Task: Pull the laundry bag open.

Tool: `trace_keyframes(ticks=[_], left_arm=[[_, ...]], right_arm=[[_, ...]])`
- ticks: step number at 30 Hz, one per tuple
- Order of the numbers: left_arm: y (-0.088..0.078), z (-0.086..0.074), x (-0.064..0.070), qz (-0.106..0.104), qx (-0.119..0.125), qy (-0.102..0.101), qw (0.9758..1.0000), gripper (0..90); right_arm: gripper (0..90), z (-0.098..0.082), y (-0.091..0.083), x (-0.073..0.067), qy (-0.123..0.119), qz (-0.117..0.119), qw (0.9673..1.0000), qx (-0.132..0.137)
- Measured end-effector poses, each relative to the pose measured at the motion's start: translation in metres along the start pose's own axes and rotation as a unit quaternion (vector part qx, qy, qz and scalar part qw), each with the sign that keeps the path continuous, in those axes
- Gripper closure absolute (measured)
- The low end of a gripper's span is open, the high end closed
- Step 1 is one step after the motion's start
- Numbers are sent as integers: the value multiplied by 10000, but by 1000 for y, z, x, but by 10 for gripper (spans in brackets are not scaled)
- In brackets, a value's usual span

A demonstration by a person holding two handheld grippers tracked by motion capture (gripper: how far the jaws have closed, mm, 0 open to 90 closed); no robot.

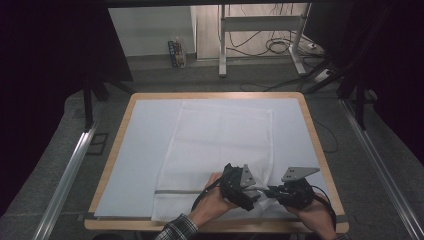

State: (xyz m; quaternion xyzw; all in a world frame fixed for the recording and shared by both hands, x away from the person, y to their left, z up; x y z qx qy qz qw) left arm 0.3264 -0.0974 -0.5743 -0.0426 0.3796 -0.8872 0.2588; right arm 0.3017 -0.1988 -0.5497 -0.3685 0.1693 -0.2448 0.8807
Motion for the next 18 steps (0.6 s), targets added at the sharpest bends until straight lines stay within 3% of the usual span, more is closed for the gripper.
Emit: trace_keyframes(ticks=[4,9,18], left_arm=[[-1,3,-4,123,41,-9,9999,54],[-8,3,-11,117,94,-126,9998,51],[-15,-11,-19,164,-49,-237,9996,53]], right_arm=[[803,0,0,1,26,-5,10000,-1],[801,-1,0,2,68,-6,10000,2],[799,-2,-1,5,111,-63,9999,3]])
Point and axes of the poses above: each handheld gripper's, and its own axes: y roughly forward along the jaws, z roughly out of its top, x roughly to its right, the point moved 9 cm from there along y, roughly forward along the jaws, and after that the axes turned 2 degrees about -x, right-handed, at the moved point
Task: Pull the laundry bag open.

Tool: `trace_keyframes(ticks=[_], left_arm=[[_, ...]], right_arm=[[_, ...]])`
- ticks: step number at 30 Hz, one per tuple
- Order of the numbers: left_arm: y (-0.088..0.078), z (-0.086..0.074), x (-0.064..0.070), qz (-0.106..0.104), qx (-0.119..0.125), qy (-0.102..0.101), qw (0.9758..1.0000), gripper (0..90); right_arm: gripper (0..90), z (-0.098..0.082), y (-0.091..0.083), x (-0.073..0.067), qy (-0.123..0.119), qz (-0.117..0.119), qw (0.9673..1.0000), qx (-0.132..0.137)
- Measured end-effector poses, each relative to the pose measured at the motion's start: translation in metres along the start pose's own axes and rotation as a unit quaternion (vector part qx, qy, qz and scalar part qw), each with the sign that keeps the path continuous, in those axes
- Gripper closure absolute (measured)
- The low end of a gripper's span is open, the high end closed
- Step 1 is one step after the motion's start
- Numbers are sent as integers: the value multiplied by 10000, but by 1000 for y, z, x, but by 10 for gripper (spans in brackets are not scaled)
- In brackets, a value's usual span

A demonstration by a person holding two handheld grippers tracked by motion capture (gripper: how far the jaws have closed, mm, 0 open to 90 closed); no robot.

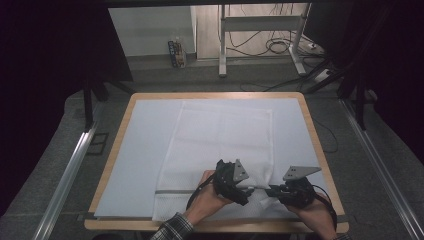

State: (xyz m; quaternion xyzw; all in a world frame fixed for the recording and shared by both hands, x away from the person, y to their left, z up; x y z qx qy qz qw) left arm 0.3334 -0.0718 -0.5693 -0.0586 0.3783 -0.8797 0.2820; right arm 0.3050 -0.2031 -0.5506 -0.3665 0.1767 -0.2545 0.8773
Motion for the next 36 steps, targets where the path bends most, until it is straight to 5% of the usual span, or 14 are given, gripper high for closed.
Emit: trace_keyframes(ticks=[9,15,20,26,36], left_arm=[[-21,-2,8,-436,107,13,9990,149],[-33,-3,16,-551,164,94,9983,199],[-41,-4,27,-849,245,89,9961,267],[-36,-7,44,-1360,190,-19,9905,408],[-19,-7,40,-1409,82,-265,9896,504]], right_arm=[[797,0,0,1,-48,-81,10000,-14],[794,0,-1,2,-65,-135,9999,22],[793,1,-1,2,-73,-162,9998,27],[792,1,-1,2,-79,-178,9998,40],[792,2,-2,2,-116,-186,9997,68]])
Point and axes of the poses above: each handheld gripper's, and its own axes: y roughly forward along the jaws, z roughly out of its top, x roughly to its right, the point moved 9 cm from there along y, roughly forward along the jaws, and after that the axes turned 2 degrees about -x, right-handed, at the moved point
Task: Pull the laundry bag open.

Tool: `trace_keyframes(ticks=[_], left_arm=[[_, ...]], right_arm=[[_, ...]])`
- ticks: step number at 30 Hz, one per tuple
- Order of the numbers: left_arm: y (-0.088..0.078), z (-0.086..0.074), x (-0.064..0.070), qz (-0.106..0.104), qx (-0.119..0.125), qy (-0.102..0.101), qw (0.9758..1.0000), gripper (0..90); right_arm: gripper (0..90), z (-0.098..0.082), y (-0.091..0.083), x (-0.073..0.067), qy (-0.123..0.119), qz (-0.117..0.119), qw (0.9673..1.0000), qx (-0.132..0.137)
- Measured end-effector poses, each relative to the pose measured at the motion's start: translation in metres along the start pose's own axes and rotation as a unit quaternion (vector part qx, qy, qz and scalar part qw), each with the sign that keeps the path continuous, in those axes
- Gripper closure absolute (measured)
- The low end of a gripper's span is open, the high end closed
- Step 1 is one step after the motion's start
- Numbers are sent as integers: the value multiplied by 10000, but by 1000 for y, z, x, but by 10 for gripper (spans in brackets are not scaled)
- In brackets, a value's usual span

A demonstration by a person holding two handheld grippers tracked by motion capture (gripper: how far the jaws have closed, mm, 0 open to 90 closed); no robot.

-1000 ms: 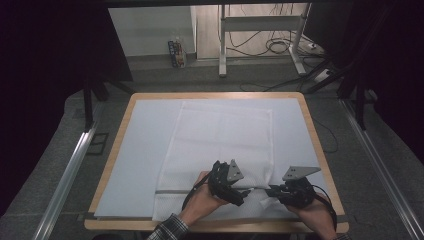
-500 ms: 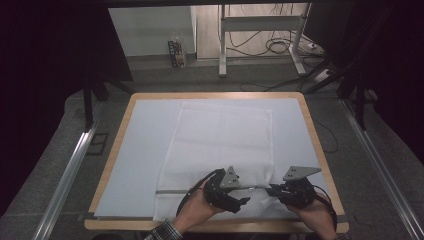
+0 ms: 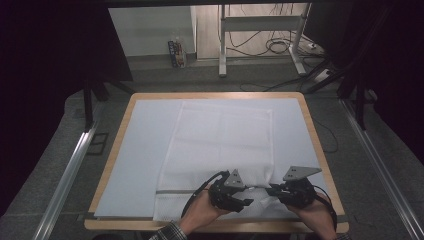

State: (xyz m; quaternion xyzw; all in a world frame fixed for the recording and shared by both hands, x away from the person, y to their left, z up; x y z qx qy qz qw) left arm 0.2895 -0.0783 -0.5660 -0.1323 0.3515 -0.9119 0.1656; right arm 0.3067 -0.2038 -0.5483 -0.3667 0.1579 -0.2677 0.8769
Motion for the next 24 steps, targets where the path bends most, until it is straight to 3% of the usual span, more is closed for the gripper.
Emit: trace_keyframes(ticks=[3,11,24], left_arm=[[4,3,-2,28,0,-25,10000,504],[9,10,0,-133,101,-140,9998,543],[20,17,-10,325,29,-284,9991,698]], right_arm=[[793,0,-1,0,-27,-9,10000,-2],[794,1,0,-1,-22,7,10000,22],[795,3,-2,-3,7,59,9999,103]])
Point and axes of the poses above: each handheld gripper's, and its own axes: y roughly forward along the jaws, z roughly out of its top, x roughly to its right, the point moved 9 cm from there along y, roughly forward along the jaws, and after that the axes turned 2 degrees about -x, right-handed, at the moved point
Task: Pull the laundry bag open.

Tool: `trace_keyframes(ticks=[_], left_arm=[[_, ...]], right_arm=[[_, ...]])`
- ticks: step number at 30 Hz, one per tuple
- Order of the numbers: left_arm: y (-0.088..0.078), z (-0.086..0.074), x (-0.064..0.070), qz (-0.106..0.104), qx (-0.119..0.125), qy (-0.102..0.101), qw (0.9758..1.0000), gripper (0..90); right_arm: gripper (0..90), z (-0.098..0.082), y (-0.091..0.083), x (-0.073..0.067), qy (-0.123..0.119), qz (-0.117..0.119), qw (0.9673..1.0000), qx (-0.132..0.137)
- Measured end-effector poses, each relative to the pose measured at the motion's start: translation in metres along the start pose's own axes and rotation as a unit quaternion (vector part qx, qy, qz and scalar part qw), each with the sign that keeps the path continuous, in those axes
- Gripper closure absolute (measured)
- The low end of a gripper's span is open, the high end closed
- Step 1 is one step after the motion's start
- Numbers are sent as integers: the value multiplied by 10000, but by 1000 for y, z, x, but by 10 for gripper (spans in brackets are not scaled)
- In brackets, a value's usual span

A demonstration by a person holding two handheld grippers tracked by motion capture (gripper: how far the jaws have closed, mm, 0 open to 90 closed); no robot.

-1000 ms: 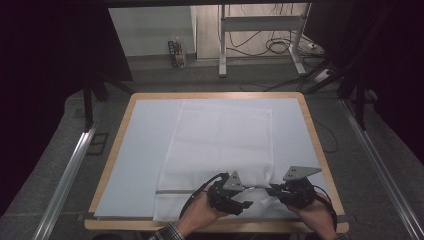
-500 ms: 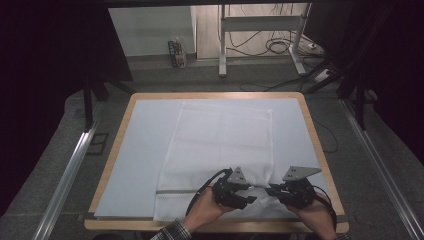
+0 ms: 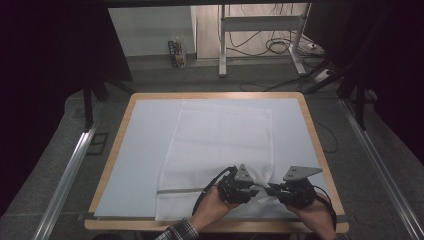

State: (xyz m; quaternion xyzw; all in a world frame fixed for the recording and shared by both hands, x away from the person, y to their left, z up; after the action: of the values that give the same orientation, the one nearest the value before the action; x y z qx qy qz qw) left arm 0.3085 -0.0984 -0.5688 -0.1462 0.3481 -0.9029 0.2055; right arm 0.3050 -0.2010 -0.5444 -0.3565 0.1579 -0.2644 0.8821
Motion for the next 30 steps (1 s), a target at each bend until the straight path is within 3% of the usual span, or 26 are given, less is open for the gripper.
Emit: trace_keyframes(ticks=[6,15,20,23,25,30], left_arm=[[2,0,-2,52,38,-65,10000,821],[0,0,-2,-124,82,-160,9998,863],[-4,-1,-2,-357,129,-249,9990,868],[-8,-2,-2,-658,85,-284,9974,868],[-11,-2,-1,-830,75,-227,9963,867],[-14,-3,0,-738,31,-41,9973,868]], right_arm=[[795,0,-1,0,27,30,10000,15],[795,0,-1,1,38,30,10000,20],[796,-1,-2,4,54,-39,10000,9],[797,-1,-2,4,18,-93,10000,-22],[797,-2,-2,5,-13,-140,9999,-27],[799,-2,0,4,-61,-193,9998,-79]])
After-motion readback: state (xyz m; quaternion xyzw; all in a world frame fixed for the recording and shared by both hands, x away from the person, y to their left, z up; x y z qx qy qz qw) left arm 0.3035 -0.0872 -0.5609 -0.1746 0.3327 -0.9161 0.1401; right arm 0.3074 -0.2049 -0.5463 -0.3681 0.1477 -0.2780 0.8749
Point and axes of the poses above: each handheld gripper's, and its own axes: y roughly forward along the jaws, z roughly out of its top, x roughly to its right, the point moved 9 cm from there along y, roughly forward along the jaws, and after that the axes turned 2 degrees about -x, right-handed, at the moved point
